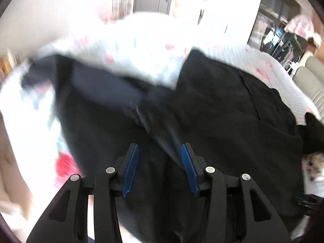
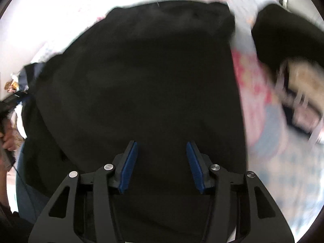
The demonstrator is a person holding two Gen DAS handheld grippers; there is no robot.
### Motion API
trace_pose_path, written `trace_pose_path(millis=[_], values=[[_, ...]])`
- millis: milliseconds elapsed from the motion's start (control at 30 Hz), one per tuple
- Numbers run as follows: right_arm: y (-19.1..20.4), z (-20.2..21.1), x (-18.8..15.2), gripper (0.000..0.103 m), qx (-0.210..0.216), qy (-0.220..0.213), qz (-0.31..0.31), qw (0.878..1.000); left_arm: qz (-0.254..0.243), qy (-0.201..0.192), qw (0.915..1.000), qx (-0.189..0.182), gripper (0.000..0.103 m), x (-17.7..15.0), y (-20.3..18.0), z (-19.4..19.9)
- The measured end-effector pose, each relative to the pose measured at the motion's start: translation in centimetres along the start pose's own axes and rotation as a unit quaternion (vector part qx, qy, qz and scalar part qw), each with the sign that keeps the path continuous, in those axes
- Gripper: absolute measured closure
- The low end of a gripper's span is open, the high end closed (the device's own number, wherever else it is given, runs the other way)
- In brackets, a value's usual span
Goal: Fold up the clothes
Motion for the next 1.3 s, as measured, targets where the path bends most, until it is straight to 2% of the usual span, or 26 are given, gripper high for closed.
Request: trace_pose_path(millis=[67, 133, 167, 233, 300, 333, 367, 433, 500, 667, 800, 933, 1000, 1167, 1233, 1300], values=[[-0.2, 0.7, -0.2, 0.055, -0.026, -0.009, -0.008, 1.0, -0.031, -0.024, 0.9992, -0.012, 0.057, 0.4, -1.6, 1.1], [0.9, 1.6, 0.4, 0.053, -0.048, -0.03, -0.004, 0.998, -0.069, -0.028, 0.9959, -0.053, 0.056, 0.5, -4.6, 1.2], [1.8, 2.1, 0.8, 0.053, -0.037, -0.043, 0.005, 0.998, -0.091, -0.019, 0.9925, -0.08, 0.053, 0.3, -6.5, 1.0], [3.7, 2.2, 1.6, 0.052, -0.009, -0.061, 0.023, 0.998, -0.121, 0.031, 0.9824, -0.139, 0.051, -0.8, -9.7, -0.6], [5.1, 1.0, 1.5, 0.051, -0.005, -0.045, 0.042, 0.998, -0.137, 0.102, 0.9671, -0.189, 0.051, -2.2, -12.3, -2.5], [5.3, 0.0, 1.1, 0.051, -0.015, -0.031, 0.051, 0.998, -0.124, 0.138, 0.9632, -0.194, 0.051, -3.0, -12.2, -3.6], [4.9, -0.5, 0.3, 0.051, -0.021, -0.022, 0.053, 0.998, -0.107, 0.165, 0.9609, -0.195, 0.051, -3.7, -11.7, -4.6], [3.2, -0.6, -0.9, 0.052, -0.025, -0.025, 0.041, 0.999, -0.089, 0.183, 0.9621, -0.182, 0.052, -4.6, -10.0, -5.6], [1.1, 0.2, -1.9, 0.053, -0.034, -0.031, 0.018, 0.999, -0.084, 0.18, 0.9643, -0.175, 0.055, -4.8, -8.3, -5.7], [-4.1, 2.6, -4.2, 0.052, -0.091, -0.023, -0.006, 0.996, -0.087, 0.17, 0.9694, -0.154, 0.056, -4.1, -6.5, -4.8], [-6.2, 3.7, -5.4, 0.05, -0.07, -0.023, -0.066, 0.995, -0.073, 0.137, 0.9743, -0.164, 0.056, -3.0, -5.6, -2.8], [-6.2, 5.9, -4.3, 0.051, -0.045, -0.042, -0.078, 0.995, -0.062, 0.116, 0.9761, -0.173, 0.052, -1.1, -4.6, -2.3], [-6.2, 7.0, -2.8, 0.05, -0.034, -0.057, -0.08, 0.995, -0.06, 0.116, 0.9782, -0.162, 0.052, -0.5, -4.1, -2.9], [-6.0, 7.9, 0.6, 0.049, -0.047, -0.068, -0.076, 0.994, -0.061, 0.116, 0.978, -0.162, 0.052, 0.0, -4.1, -3.9], [-5.0, 8.2, 0.9, 0.049, -0.047, -0.065, -0.074, 0.994, -0.081, 0.114, 0.9759, -0.168, 0.052, -0.2, -5.3, -4.2], [-5.6, 7.3, 1.2, 0.049, -0.028, -0.066, -0.069, 0.995, -0.106, 0.11, 0.9728, -0.174, 0.052, -0.3, -6.7, -4.4]])
Point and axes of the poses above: each gripper's, at about its wrist camera, not at the fingertips, and z roughly against the way its jaws point, y to its left, x to its top, the point moved 4 cm from there along -z, roughly the way its jaws point
